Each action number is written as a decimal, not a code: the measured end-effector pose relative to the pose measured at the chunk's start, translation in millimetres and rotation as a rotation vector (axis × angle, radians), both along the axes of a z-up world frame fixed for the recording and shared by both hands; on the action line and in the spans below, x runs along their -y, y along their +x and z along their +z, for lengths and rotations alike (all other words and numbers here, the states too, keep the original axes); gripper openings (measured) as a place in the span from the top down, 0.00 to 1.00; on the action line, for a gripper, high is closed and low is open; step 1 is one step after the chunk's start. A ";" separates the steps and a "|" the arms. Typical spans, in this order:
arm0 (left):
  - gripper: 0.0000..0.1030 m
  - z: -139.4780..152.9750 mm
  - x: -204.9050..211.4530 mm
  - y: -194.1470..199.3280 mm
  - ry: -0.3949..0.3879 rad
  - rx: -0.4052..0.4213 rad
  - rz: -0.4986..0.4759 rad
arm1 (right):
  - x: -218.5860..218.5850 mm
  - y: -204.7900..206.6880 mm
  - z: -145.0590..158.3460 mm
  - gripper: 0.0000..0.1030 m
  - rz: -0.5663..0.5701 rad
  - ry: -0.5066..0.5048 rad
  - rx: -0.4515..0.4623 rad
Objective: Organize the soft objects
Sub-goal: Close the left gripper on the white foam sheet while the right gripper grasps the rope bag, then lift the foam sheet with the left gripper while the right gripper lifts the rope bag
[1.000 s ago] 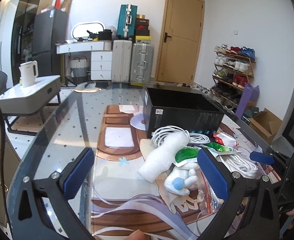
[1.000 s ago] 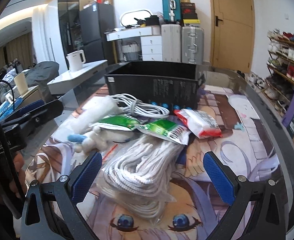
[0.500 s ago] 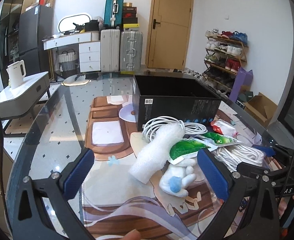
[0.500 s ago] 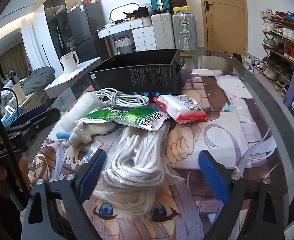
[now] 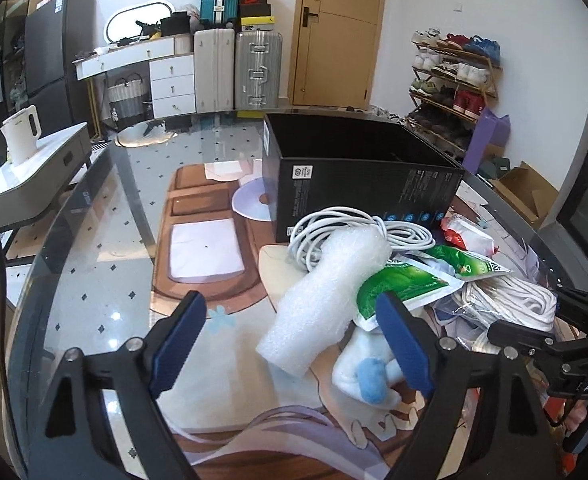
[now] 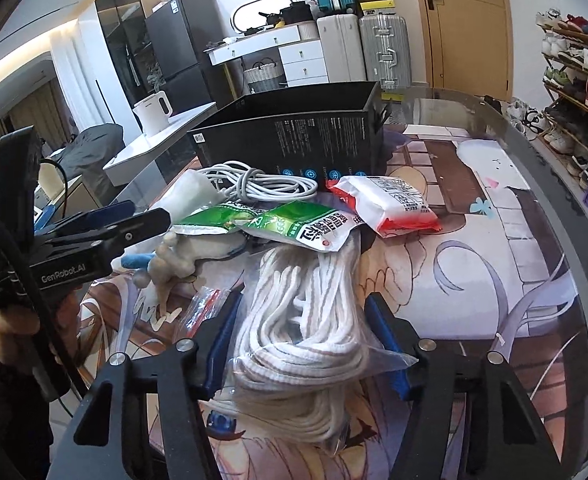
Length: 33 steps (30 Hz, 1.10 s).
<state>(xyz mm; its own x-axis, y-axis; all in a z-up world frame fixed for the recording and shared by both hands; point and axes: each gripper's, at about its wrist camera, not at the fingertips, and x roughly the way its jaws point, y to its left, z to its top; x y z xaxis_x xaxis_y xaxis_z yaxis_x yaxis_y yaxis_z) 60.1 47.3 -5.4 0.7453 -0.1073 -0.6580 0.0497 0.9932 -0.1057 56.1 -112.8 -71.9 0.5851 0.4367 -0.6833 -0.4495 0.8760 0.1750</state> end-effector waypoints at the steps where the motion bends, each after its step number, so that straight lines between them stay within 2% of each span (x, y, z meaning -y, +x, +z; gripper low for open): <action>1: 0.30 -0.6 0.0 0.4 -0.006 -0.003 -0.007 | 0.1 0.5 -0.3 0.40 0.001 0.000 0.000; 2: 0.33 -1.4 0.0 1.0 -0.013 -0.008 -0.012 | 0.3 0.5 -0.4 0.40 0.001 0.002 -0.001; 5: 0.52 -4.5 -1.0 3.3 -0.032 -0.030 -0.022 | 0.8 0.1 -0.6 0.40 0.003 0.005 -0.001; 8: 0.60 -6.1 -0.1 3.7 -0.041 -0.043 -0.034 | 1.8 0.0 -1.3 0.41 0.006 0.013 -0.003; 20: 0.62 9.6 -1.2 -16.4 -0.048 0.019 -0.021 | 10.3 -10.8 5.2 0.52 0.007 0.046 0.013; 33: 0.62 28.2 5.3 -31.8 -0.064 0.061 -0.032 | 25.7 -35.8 30.8 0.56 0.007 0.051 0.105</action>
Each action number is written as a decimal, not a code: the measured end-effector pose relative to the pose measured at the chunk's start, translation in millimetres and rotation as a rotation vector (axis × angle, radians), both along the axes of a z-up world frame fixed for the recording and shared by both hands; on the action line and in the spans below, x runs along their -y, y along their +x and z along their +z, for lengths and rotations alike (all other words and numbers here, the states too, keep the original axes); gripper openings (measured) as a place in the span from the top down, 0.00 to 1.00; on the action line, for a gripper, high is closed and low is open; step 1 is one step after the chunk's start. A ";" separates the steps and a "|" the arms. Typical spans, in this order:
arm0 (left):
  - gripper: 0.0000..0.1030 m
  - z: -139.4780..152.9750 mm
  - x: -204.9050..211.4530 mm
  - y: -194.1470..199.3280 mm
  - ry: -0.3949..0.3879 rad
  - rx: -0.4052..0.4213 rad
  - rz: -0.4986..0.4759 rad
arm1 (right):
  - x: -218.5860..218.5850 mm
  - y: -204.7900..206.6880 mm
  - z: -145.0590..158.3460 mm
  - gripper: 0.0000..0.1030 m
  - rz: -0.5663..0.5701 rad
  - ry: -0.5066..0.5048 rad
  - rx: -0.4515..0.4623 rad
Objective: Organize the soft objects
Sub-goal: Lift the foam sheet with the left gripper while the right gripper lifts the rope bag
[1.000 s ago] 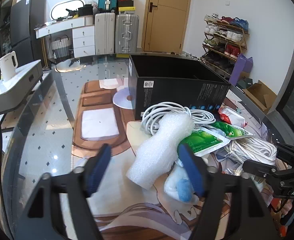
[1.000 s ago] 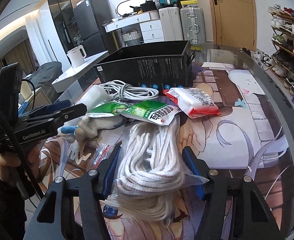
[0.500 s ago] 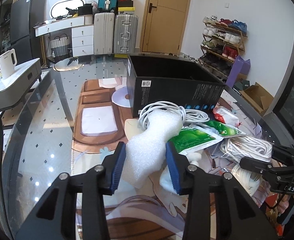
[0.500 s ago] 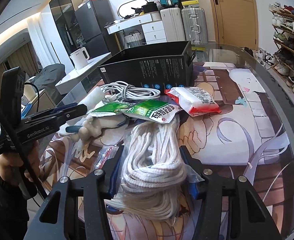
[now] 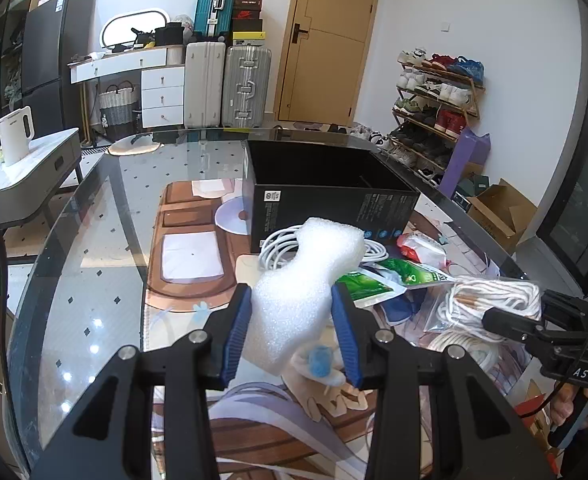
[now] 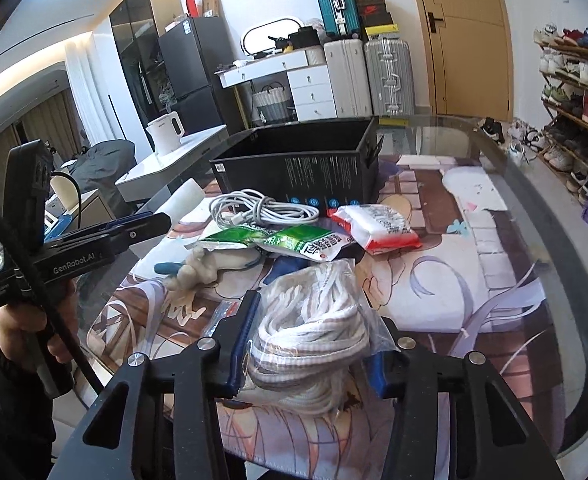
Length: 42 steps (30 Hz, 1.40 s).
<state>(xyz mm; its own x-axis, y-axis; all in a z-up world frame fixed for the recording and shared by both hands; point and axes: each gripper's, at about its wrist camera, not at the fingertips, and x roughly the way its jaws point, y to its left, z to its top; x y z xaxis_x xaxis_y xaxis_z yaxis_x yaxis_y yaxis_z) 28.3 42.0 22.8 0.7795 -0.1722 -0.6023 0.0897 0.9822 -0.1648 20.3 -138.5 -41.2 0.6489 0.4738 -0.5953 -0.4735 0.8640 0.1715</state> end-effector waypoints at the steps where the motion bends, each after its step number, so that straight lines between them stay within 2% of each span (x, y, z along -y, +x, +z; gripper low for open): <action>1: 0.62 0.5 0.6 -0.2 -0.001 0.001 -0.001 | 1.2 -1.0 1.5 0.56 -0.001 0.000 0.006; 11: 0.62 8.9 5.7 -5.1 -0.003 0.030 -0.002 | 14.0 -15.7 25.9 0.57 -0.015 0.031 0.090; 21: 0.62 22.0 3.4 -3.4 -0.005 0.062 0.005 | 5.2 -11.8 51.6 0.59 0.015 0.039 0.170; 42: 0.62 46.1 6.3 39.2 0.038 0.119 0.003 | -18.6 55.9 92.9 0.59 0.024 0.097 0.250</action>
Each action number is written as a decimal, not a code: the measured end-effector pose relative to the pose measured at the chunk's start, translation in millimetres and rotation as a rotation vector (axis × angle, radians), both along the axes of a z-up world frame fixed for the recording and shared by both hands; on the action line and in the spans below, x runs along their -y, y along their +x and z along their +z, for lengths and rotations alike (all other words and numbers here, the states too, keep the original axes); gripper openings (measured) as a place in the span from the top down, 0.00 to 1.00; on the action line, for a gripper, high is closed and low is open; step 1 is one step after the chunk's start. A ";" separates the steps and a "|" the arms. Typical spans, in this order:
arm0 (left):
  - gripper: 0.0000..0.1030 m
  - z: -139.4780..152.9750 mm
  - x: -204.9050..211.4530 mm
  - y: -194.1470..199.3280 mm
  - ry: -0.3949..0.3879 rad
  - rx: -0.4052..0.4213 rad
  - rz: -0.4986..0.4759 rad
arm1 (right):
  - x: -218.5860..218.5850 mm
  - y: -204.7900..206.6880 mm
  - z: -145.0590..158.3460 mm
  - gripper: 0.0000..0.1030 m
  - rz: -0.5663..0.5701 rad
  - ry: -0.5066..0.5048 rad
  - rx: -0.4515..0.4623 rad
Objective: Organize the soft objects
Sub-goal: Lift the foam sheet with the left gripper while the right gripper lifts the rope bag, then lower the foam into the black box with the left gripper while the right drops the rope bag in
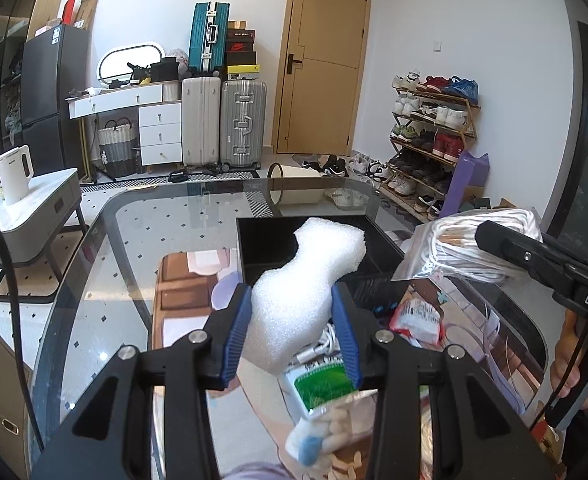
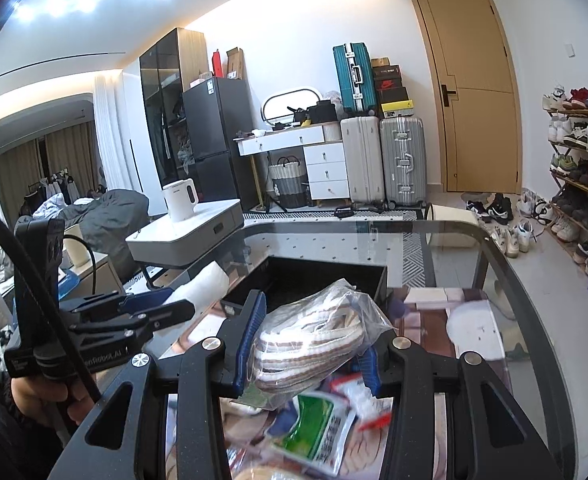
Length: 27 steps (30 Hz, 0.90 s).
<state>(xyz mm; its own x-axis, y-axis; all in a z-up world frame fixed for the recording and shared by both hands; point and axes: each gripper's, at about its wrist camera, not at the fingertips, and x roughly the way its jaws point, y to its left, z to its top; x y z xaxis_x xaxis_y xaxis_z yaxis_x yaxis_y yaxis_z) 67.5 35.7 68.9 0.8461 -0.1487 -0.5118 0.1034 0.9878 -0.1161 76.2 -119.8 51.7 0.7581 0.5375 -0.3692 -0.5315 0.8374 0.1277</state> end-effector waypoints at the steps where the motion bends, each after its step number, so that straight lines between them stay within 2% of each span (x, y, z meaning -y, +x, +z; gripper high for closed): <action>1: 0.62 0.5 -0.1 3.2 -0.001 0.000 -0.002 | -0.6 4.9 0.7 0.59 -0.001 0.002 -0.002; 10: 0.62 0.1 -2.8 38.2 -0.034 -0.012 0.002 | -12.8 45.3 5.5 0.59 0.000 -0.016 -0.013; 27: 0.62 -15.6 0.8 103.6 -0.037 -0.051 -0.025 | -35.4 116.0 -22.0 0.59 0.029 -0.089 -0.063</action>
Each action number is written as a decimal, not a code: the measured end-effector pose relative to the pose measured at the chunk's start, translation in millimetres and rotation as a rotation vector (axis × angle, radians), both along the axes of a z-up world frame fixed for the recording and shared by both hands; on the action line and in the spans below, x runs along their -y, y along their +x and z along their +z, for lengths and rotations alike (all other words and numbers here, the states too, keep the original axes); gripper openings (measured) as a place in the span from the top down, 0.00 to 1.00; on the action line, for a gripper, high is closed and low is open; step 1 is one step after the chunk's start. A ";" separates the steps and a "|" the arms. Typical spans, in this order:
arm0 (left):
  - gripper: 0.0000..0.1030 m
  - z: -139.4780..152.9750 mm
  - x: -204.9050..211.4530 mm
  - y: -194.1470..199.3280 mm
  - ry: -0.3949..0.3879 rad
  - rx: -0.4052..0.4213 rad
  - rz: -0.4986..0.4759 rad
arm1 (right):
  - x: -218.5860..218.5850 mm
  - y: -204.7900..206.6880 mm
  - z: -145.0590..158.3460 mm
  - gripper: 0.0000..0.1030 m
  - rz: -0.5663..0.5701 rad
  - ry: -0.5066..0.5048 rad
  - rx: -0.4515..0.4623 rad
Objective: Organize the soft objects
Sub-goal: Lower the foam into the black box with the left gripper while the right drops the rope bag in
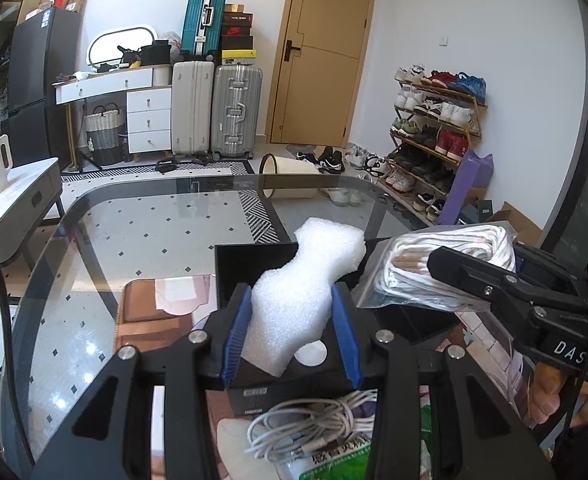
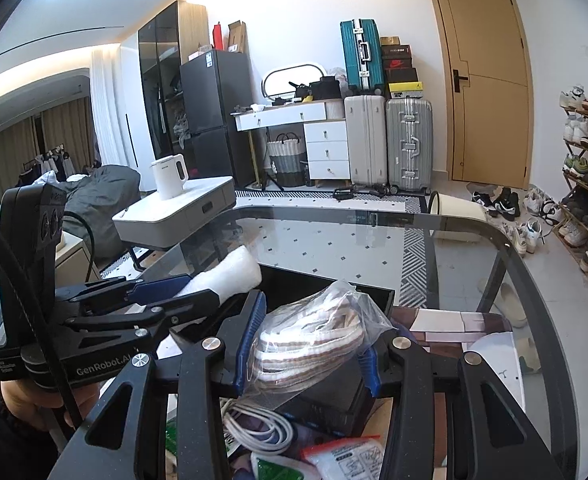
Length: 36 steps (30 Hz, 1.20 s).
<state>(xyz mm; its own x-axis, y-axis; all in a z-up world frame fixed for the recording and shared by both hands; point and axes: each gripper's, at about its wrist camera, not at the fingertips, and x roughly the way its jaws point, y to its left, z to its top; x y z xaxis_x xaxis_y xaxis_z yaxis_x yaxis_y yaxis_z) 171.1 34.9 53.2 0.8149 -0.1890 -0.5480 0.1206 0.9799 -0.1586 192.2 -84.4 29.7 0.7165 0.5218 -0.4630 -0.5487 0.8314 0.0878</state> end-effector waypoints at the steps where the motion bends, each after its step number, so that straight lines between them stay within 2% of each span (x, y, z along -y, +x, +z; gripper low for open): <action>1: 0.62 -1.4 0.8 1.8 0.001 0.000 -0.004 | -0.6 3.7 -1.7 0.59 0.001 0.000 -0.002; 6: 0.62 -6.3 4.1 13.8 0.011 -0.004 -0.013 | -4.2 20.5 -7.5 0.59 0.003 -0.010 -0.019; 13: 0.62 -20.8 10.5 26.3 0.044 -0.051 -0.018 | -12.3 41.1 -21.6 0.59 0.023 -0.033 -0.047; 20: 0.61 -27.0 26.2 27.1 0.140 -0.064 -0.053 | -20.5 50.6 -34.7 0.59 0.032 -0.051 -0.075; 26: 0.62 -27.6 24.7 27.7 0.105 -0.092 -0.069 | -16.8 60.5 -42.8 0.59 0.033 -0.057 -0.104; 36: 0.61 -26.6 27.7 18.8 0.110 -0.105 -0.065 | -13.6 63.8 -44.7 0.59 0.056 -0.055 -0.117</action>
<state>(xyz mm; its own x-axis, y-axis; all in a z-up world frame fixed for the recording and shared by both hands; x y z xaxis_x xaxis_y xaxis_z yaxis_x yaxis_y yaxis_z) 189.9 7.2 26.6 0.7398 -0.1740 -0.6499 0.1730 0.9827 -0.0662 256.0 -70.8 -15.0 0.6267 0.5309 -0.5705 -0.5832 0.8051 0.1085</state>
